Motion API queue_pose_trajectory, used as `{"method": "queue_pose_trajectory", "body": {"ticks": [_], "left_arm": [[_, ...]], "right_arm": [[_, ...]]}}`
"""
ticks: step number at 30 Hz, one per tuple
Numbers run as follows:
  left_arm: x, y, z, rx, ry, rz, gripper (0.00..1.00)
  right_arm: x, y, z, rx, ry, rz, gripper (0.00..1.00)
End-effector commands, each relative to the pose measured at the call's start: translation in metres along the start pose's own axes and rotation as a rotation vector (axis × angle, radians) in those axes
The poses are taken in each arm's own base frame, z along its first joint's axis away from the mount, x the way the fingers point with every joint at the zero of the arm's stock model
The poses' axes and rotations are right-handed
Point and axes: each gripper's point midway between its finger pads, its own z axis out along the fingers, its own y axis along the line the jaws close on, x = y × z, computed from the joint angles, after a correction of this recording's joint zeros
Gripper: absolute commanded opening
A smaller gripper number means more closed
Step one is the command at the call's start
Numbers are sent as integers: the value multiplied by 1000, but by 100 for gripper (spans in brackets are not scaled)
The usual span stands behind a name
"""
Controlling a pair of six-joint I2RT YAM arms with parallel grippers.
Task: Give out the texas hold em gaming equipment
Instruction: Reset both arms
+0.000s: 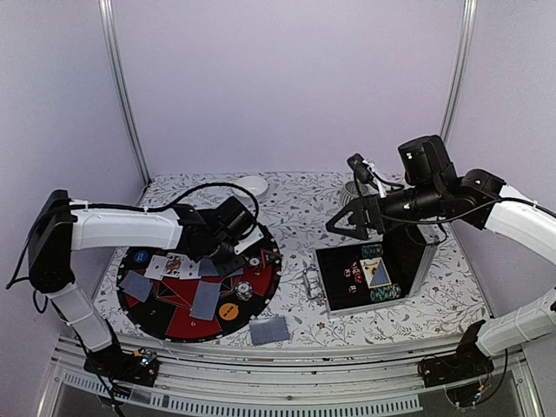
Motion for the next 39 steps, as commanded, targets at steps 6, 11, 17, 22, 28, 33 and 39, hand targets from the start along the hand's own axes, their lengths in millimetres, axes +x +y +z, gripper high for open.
{"method": "queue_pose_trajectory", "body": {"ticks": [6,11,17,22,28,33,39], "left_arm": [[-44,129,-59,-17,-413,-487,98],[17,216,-61,-121,-511,-867,98],[108,253,-41,-383,-483,-1097,98],[138,260,-43,-502,-604,-1147,98],[166,256,-58,-702,-677,-1083,98],[180,242,-50,-747,-672,-1010,98],[188,242,-60,-813,-760,-974,98]], "right_arm": [[-132,-100,-89,215,-421,-51,99],[-143,-188,-177,365,-609,81,99],[-104,-246,-227,508,-726,135,99],[-60,-267,-250,480,-849,177,99],[-23,-292,-242,609,-891,170,99],[14,-300,-255,804,-1035,121,99],[63,-318,-252,965,-1096,116,99]]}}
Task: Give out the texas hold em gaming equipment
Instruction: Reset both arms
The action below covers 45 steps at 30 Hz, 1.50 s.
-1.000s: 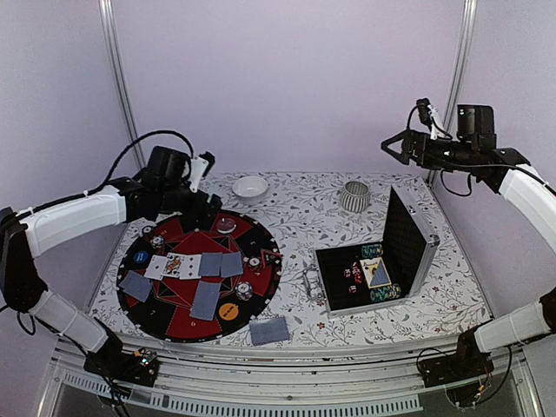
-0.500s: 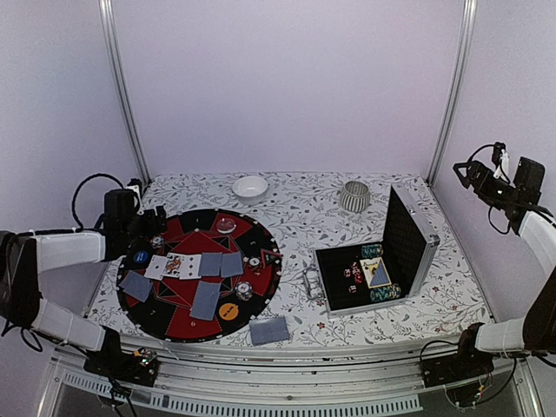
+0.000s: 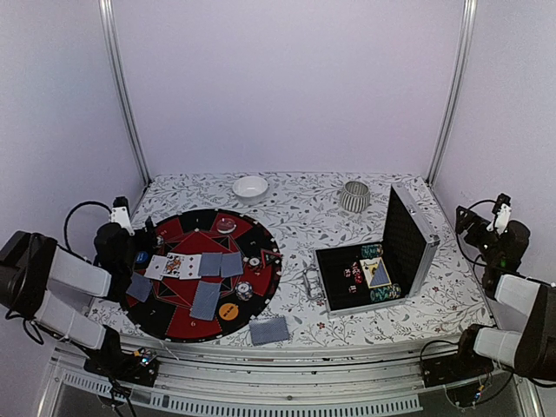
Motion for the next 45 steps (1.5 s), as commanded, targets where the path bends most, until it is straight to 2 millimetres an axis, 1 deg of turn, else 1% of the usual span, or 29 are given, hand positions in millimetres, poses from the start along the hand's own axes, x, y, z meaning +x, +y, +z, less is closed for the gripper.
{"method": "queue_pose_trajectory", "body": {"ticks": [1,3,4,5,7,8,9,11,14,16,18,19,20,21,22,23,26,29,45], "left_arm": [[-25,7,3,-5,-146,-21,98],[-23,5,4,24,-195,-14,98],[-15,1,10,34,-156,7,98],[-12,-1,14,51,-112,-4,98],[-17,4,13,39,-143,-19,98],[-16,4,12,46,-152,-13,98],[-14,2,14,50,-133,-13,98],[-13,2,14,51,-125,-13,98],[-14,2,14,51,-135,-12,98],[-13,2,14,52,-132,-12,98],[-15,2,14,52,-136,-14,98],[-14,2,14,54,-134,-13,98],[-14,2,14,55,-135,-13,98],[-15,1,14,58,-135,-13,98],[-15,1,14,61,-135,-13,98],[-14,1,14,64,-134,-12,98],[-14,1,14,65,-134,-12,98],[-14,1,14,66,-135,-12,98],[-14,1,14,66,-135,-13,98]], "right_arm": [[-9,-20,-13,101,-178,-90,99],[-1,-29,-16,135,-193,-102,99],[2,-31,-16,143,-197,-108,99],[5,-33,-15,144,-199,-114,99],[13,-36,-12,136,-190,-118,99],[20,-36,-7,126,-170,-118,99],[22,-34,-4,104,-163,-118,99],[25,-22,2,68,-138,-141,99],[31,6,5,-4,-131,-233,99],[31,24,2,-78,-163,-256,99],[41,35,2,-132,-182,-257,99],[49,35,5,-121,-172,-275,99],[51,36,7,-123,-192,-287,99],[48,42,4,-150,-219,-304,99],[49,42,5,-148,-205,-309,99],[54,38,10,-131,-169,-303,99],[58,43,25,-171,-129,-312,99],[66,41,38,-146,-75,-318,99],[65,43,39,-147,-78,-327,99]]}}
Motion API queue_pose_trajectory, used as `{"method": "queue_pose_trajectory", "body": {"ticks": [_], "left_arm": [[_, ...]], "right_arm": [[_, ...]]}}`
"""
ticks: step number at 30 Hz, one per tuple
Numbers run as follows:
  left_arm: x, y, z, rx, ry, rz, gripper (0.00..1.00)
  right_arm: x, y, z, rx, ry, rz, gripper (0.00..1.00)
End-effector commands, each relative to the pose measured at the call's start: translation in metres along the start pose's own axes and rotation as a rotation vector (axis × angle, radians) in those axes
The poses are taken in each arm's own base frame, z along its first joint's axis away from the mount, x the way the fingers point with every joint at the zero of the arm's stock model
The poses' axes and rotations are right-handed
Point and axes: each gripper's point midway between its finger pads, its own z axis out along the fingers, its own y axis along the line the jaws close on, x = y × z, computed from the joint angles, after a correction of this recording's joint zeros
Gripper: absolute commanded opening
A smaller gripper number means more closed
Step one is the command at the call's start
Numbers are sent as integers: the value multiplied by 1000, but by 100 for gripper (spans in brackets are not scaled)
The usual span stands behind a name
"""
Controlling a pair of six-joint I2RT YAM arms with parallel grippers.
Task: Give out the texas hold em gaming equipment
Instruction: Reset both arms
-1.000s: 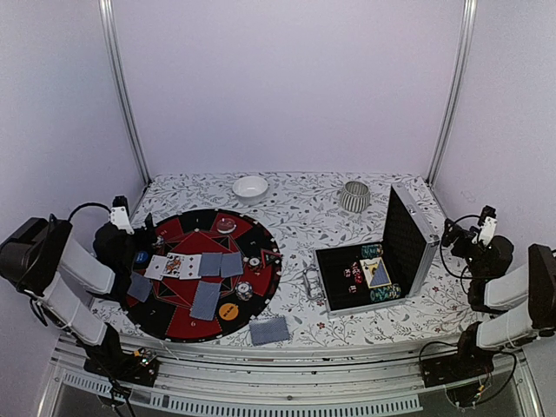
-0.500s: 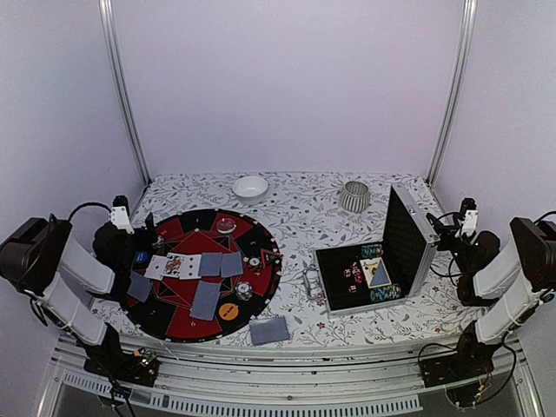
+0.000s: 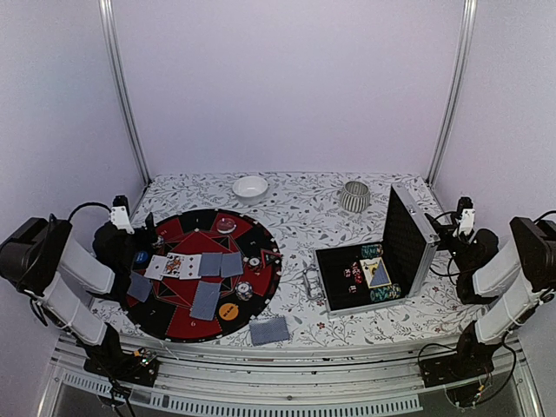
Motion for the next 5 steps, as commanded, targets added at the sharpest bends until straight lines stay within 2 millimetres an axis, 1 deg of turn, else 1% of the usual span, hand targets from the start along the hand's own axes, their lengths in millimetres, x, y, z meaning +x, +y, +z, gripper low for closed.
{"method": "queue_pose_trajectory", "body": {"ticks": [1,5], "left_arm": [[-8,3,3,-5,-30,-1,98],[-8,3,3,-5,-30,-1,98]], "right_arm": [[-3,0,1,3,-5,-7,99],[-3,1,1,2,-7,-8,99]]}}
